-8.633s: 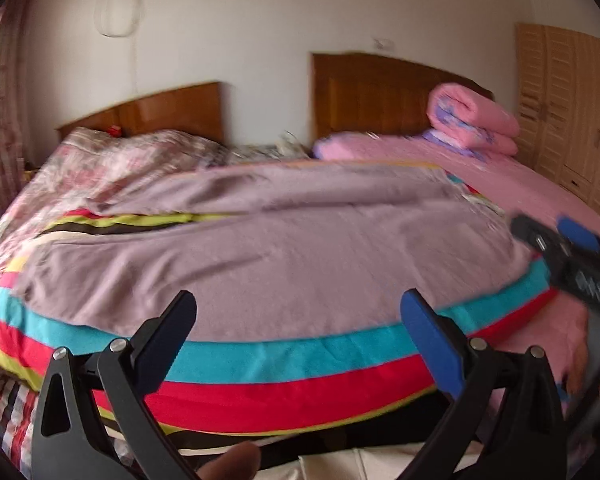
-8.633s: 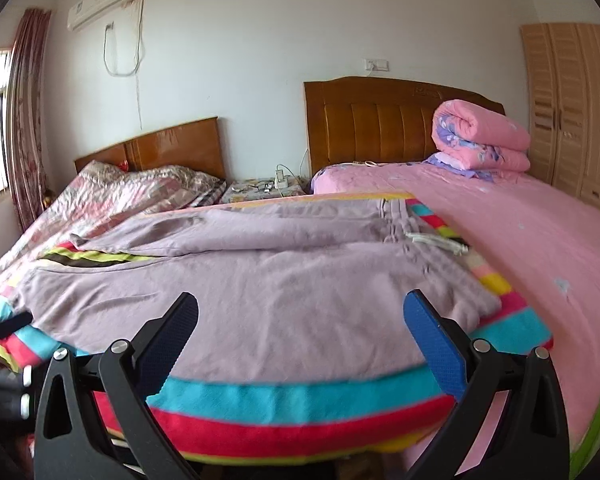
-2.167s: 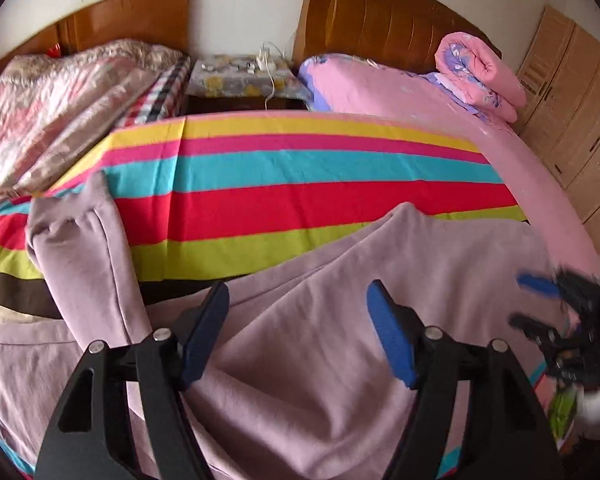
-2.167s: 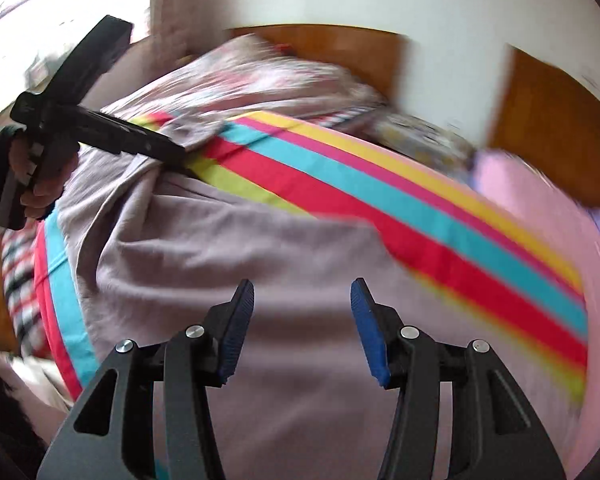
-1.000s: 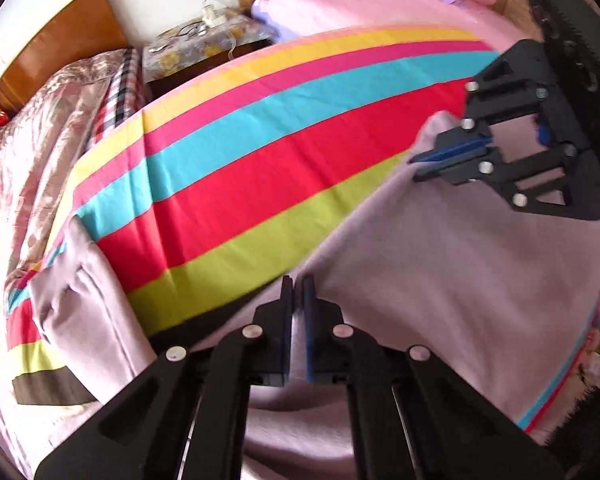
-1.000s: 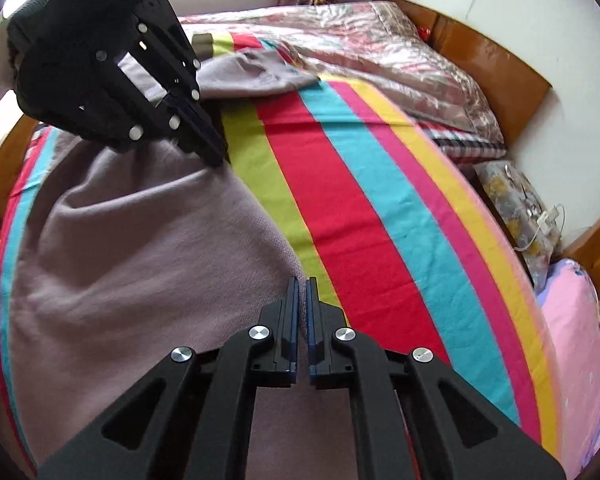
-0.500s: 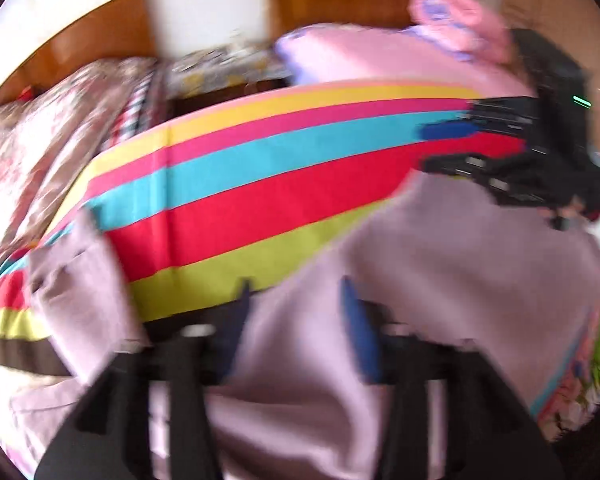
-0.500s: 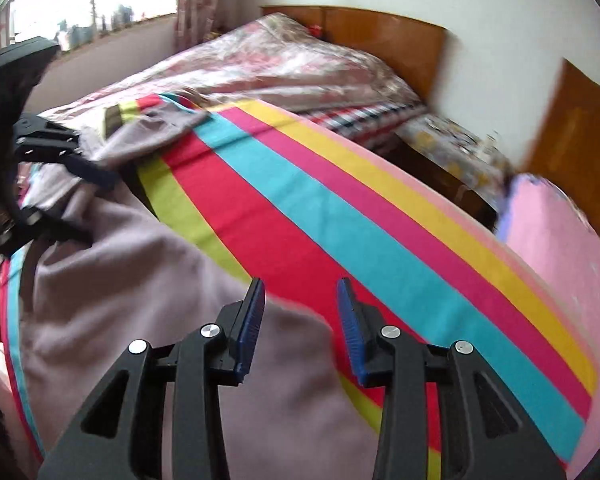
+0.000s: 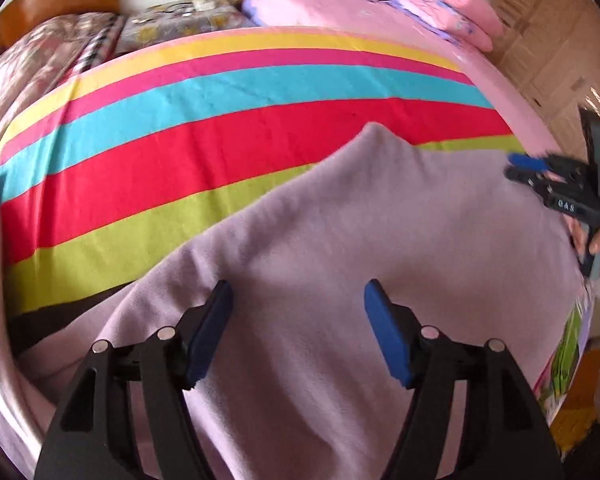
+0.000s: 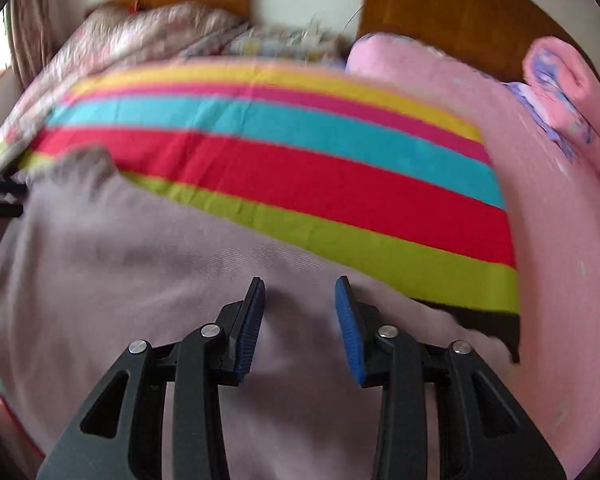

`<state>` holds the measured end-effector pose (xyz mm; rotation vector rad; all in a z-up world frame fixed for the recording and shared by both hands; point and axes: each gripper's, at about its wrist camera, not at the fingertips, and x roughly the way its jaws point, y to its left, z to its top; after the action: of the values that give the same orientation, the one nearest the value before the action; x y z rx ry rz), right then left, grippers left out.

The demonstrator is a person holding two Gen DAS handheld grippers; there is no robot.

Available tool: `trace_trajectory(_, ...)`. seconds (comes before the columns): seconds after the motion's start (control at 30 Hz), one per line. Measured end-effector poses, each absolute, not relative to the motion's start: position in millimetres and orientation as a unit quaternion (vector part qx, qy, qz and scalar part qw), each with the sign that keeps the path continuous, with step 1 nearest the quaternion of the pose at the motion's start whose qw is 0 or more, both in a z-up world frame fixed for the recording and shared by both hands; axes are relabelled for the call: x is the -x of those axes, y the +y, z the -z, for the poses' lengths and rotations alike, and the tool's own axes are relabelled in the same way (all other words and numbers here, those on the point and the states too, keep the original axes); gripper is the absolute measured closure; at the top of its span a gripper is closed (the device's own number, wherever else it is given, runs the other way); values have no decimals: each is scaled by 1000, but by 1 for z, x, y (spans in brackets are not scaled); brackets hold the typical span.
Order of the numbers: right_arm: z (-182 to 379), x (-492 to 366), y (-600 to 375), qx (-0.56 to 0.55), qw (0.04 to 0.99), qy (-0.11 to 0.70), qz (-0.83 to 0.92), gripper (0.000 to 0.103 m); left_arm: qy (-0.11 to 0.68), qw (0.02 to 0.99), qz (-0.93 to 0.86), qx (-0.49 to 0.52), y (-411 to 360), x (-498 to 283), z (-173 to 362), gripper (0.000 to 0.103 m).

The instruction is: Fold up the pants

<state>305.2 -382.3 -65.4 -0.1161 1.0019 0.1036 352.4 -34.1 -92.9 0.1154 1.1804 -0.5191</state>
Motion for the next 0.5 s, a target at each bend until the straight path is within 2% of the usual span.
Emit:
trace_trajectory(0.13,38,-265,-377,57,900,429,-59,67,520,810,268,-47,-55,-346,65,32)
trace_trajectory(0.23,42,-245,-364,44,897,433,-79,67,507,807,298,-57,-98,-342,54,29)
trace_trajectory(0.37,50,-207,-355,26,889,448,-88,67,522,784,329,-72,-164,-348,68,29)
trace_trajectory(0.5,79,-163,-355,25,868,491,-73,67,528,788,297,-113,-186,-355,96,30)
